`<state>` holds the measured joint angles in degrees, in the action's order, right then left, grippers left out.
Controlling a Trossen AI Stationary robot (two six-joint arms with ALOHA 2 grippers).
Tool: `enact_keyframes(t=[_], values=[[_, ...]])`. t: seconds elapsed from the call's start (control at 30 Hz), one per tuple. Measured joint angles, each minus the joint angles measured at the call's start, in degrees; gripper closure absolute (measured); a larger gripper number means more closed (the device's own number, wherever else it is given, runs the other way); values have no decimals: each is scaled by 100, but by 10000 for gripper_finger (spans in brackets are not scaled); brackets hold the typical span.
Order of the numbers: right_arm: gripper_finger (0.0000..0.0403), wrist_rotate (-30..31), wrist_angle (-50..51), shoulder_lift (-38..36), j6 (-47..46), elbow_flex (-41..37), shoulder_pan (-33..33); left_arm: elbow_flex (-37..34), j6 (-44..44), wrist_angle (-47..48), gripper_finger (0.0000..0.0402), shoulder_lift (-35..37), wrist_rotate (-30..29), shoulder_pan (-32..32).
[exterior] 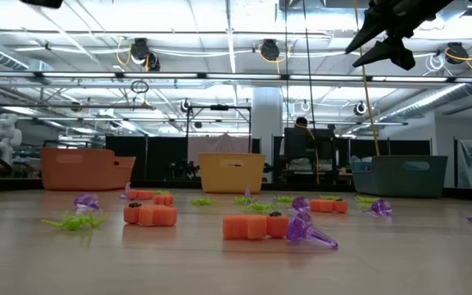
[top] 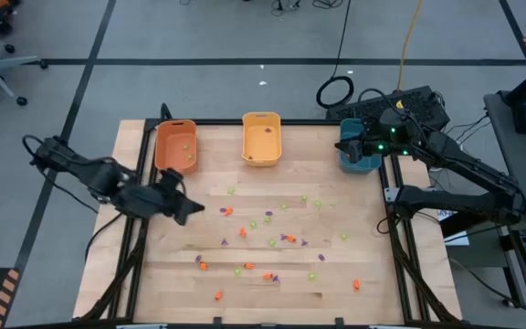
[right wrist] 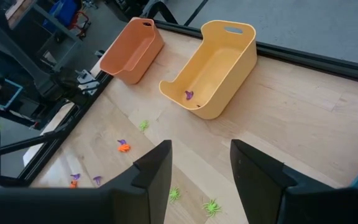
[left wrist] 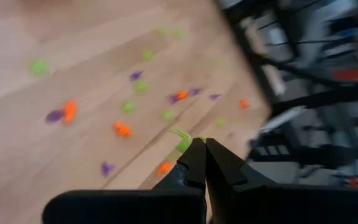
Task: Sort Halloween decoration
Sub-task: Put the green spider toy into the orange bin
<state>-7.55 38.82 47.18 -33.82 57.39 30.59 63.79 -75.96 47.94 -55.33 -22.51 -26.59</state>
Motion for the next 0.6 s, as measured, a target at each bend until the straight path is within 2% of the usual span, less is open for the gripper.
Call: enact_keyframes(t=[0.23, 0.6], values=[[254, 0, -1, 0, -1, 0, 0, 3, 947, -469, 401, 750, -270, 0], [254, 0, -1, 0, -1, 0, 0, 3, 1054, -463, 401, 1085, -502, 0]])
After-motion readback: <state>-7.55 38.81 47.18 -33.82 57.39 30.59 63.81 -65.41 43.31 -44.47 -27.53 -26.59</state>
